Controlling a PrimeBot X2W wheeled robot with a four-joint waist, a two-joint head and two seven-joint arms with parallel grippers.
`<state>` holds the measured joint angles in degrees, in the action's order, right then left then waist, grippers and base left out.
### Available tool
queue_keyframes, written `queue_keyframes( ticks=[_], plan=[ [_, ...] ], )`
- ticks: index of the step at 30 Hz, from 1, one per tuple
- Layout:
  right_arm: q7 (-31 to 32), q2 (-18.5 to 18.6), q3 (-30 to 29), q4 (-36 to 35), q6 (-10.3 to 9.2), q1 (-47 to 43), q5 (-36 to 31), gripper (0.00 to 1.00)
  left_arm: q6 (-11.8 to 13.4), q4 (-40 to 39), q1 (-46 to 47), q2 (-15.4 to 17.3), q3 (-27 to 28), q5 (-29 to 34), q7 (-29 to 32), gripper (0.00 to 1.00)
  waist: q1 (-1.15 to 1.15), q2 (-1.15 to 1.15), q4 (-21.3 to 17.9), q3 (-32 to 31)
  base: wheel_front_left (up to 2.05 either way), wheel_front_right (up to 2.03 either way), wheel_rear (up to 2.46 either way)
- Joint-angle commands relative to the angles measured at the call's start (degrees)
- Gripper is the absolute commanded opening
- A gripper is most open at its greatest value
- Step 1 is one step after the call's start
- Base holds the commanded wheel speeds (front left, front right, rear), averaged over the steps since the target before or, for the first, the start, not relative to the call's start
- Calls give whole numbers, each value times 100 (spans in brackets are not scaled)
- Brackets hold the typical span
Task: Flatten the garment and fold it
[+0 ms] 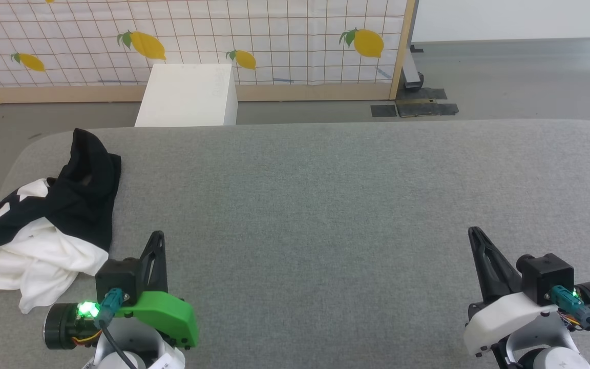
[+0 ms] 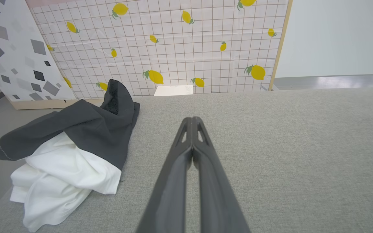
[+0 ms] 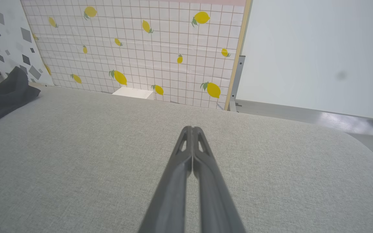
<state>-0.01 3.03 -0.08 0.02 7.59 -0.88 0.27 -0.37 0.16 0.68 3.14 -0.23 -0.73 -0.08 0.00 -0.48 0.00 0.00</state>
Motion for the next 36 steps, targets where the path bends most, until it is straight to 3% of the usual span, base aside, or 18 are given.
queue_keyframes(
  ticks=[1,22,23,36],
  plan=[
    [1,-15,8,-2,-10,88,-27,0,37,-16,-68,-26,23,73,8,0,0,48,0,0,0,0,0],
    [1,-15,8,-2,-10,88,-27,0,37,-16,-68,-26,23,73,8,0,0,48,0,0,0,0,0],
    [-2,1,-1,0,1,-3,4,100,0,1,2,1,-12,-27,-2,100,0,0,0,0,0,0,0],
    [-127,1,4,48,0,33,26,100,54,105,58,-1,-98,-125,-135,100,0,4,64,14,0,0,0]
  ],
)
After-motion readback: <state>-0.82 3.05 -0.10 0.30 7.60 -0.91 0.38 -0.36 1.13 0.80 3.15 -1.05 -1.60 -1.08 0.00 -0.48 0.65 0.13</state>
